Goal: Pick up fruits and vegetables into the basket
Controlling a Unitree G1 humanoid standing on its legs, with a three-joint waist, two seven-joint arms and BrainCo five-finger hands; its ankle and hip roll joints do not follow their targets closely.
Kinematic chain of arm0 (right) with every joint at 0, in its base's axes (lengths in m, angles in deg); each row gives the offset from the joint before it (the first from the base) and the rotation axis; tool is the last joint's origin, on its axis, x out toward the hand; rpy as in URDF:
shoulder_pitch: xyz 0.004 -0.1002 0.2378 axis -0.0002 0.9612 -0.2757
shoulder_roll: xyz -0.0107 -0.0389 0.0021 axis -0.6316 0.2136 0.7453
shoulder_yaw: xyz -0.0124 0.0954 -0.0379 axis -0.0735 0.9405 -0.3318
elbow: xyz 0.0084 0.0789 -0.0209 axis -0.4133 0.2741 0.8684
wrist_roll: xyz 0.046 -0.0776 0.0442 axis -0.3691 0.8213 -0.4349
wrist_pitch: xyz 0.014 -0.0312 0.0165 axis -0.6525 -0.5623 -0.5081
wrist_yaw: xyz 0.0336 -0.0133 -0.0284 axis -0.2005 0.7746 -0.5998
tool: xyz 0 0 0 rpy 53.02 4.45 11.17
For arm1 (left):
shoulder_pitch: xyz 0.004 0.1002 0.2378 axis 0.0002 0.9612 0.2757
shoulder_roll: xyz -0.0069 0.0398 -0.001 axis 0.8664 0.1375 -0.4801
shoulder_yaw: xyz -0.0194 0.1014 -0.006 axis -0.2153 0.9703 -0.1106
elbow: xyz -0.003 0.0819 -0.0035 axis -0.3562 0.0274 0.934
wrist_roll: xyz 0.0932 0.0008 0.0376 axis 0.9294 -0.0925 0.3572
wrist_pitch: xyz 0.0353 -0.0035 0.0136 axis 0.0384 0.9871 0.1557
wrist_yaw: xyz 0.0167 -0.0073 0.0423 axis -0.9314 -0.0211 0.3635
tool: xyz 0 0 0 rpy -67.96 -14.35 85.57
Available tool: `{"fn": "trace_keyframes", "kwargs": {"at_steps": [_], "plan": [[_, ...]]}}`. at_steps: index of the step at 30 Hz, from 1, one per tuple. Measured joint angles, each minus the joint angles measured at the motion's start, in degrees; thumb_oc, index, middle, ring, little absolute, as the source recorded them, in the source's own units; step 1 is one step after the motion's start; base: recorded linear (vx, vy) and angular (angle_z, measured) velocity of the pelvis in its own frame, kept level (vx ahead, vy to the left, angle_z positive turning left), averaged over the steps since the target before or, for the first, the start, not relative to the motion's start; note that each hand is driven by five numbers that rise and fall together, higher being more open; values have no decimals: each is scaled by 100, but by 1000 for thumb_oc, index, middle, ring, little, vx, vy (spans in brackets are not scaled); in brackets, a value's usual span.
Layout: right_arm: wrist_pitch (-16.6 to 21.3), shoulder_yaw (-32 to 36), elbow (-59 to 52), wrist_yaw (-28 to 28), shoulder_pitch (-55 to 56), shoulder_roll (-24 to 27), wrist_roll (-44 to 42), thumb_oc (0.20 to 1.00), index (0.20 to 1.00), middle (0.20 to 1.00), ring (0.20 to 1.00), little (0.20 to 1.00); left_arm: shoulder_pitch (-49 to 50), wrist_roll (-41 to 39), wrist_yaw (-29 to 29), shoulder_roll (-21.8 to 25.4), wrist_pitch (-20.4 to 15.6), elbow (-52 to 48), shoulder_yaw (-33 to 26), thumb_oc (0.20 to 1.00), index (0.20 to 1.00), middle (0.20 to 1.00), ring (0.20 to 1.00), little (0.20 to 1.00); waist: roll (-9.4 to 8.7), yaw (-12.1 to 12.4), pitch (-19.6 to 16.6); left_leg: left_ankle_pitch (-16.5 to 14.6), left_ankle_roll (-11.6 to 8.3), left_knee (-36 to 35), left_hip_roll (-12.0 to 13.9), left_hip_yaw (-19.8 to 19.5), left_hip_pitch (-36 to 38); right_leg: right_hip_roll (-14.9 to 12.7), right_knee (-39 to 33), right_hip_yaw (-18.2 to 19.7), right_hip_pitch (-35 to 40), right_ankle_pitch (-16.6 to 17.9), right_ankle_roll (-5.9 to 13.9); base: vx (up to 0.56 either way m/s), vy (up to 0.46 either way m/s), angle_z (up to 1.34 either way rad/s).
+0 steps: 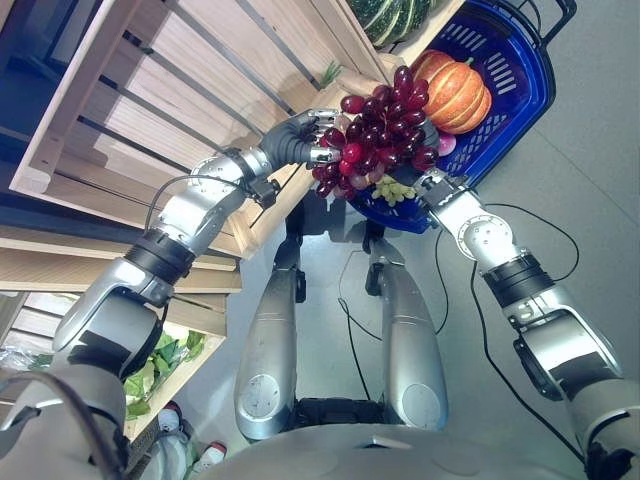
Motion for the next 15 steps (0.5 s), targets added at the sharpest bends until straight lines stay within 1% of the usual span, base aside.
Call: {"fn": "trace_keyframes", "kwargs": {"at_steps": [4,9,10,11,12,13,15], "plan": [[34,-26,0,9,0,5,112,200,200,200,200,200,2,5,2,23,84,-1,1,200,200,200,200,200,0,0,0,0,0,0,0,0,-1,0,1,0,-1,0,0,0,0,0],[47,-27,0,11,0,9,115,200,200,200,200,200,2,7,35,24,89,-1,3,200,200,200,200,200,0,-1,0,0,0,0,0,0,-1,0,1,0,-2,0,0,0,0,0],[54,-26,0,11,0,9,113,200,200,200,200,200,4,7,111,24,99,0,2,200,200,200,200,200,0,-1,0,0,0,0,0,0,-1,0,1,0,-1,0,0,0,0,0],[60,-20,0,11,-3,9,102,200,200,200,200,200,7,7,181,24,109,8,3,514,514,514,514,514,0,-1,0,0,0,0,1,0,-1,0,1,0,-1,0,0,0,0,0],[59,-19,0,10,-11,5,97,200,200,200,200,200,9,7,237,24,127,29,4,1000,1000,1000,1000,1000,0,-1,0,0,0,0,1,0,-1,0,1,0,-1,0,0,0,0,0],[53,-26,0,8,-28,-36,97,200,200,200,200,200,14,6,406,3,126,103,3,1000,1000,1000,1000,1000,0,-2,0,0,0,0,1,0,0,0,1,0,-2,0,0,0,0,0],[53,-36,0,8,-24,-89,97,200,200,200,200,200,23,6,562,-17,112,117,-2,1000,1000,1000,1000,1000,0,3,0,0,0,0,1,-1,0,0,1,-1,-1,0,0,0,0,0]]}}
